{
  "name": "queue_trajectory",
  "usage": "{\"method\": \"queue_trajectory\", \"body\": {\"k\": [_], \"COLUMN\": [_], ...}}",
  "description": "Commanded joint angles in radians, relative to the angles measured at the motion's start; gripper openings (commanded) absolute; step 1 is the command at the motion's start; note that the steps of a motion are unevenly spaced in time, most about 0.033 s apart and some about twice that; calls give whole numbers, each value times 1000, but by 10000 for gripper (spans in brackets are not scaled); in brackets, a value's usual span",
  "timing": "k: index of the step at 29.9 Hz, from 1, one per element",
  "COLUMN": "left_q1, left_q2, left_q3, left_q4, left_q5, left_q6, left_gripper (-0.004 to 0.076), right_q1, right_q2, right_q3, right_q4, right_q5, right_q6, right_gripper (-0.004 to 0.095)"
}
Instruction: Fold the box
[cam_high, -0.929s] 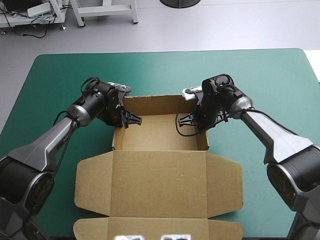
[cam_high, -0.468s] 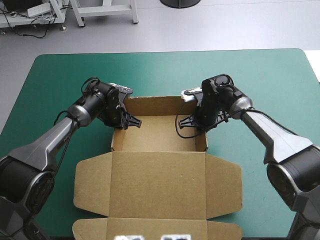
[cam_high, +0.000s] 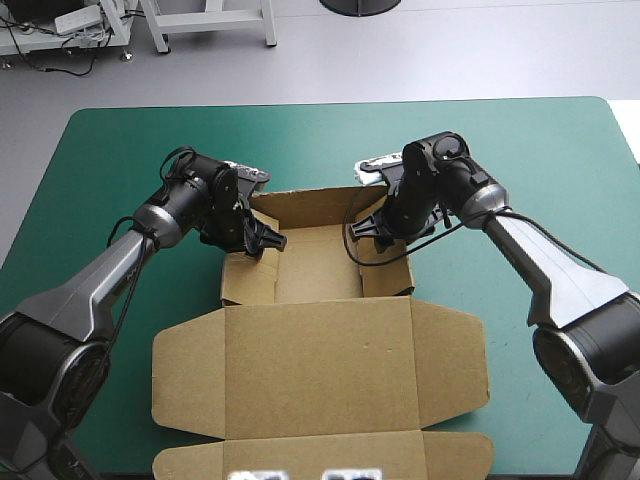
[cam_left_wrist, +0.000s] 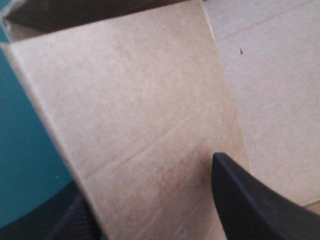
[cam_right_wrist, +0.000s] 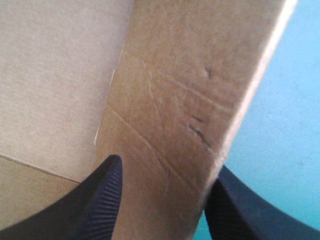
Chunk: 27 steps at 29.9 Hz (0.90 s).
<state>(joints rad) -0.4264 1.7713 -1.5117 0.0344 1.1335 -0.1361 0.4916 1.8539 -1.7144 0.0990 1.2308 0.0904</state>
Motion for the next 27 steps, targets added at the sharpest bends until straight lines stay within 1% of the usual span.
{"method": "queue_trajectory", "body": {"k": [1,6,12,17,19,22,25,27], "left_q1": [-5,-5,-5,-5,-5,-5,-9,-9], "left_q2": [-60,-62,-68,-124,-172,-254,-358,-448], "left_q3": [-43,-43,-43,-58,-60,-60,-29,28], "left_q4": [7,14,17,141,145,79,-2,-34], "left_q5": [-11,-9,-16,-25,-55,-103,-186,-254], "left_q6": [2,2,2,2,2,8,64,84], "left_gripper": [435,435,435,435,435,435,434,434], "right_q1": [-1,-1,-1,-1,-1,-1,-1,-1], "right_q2": [-54,-67,-76,-112,-135,-184,-263,-333], "right_q3": [-59,-65,-74,-75,-75,-75,-58,-21], "right_q4": [-9,-76,-86,-110,-123,-124,-121,-121], "right_q5": [19,19,19,10,4,-12,-37,-78], "right_q6": [-19,-7,0,-3,-3,-3,-7,-7], "right_gripper": [475,477,477,476,476,476,476,476]}}
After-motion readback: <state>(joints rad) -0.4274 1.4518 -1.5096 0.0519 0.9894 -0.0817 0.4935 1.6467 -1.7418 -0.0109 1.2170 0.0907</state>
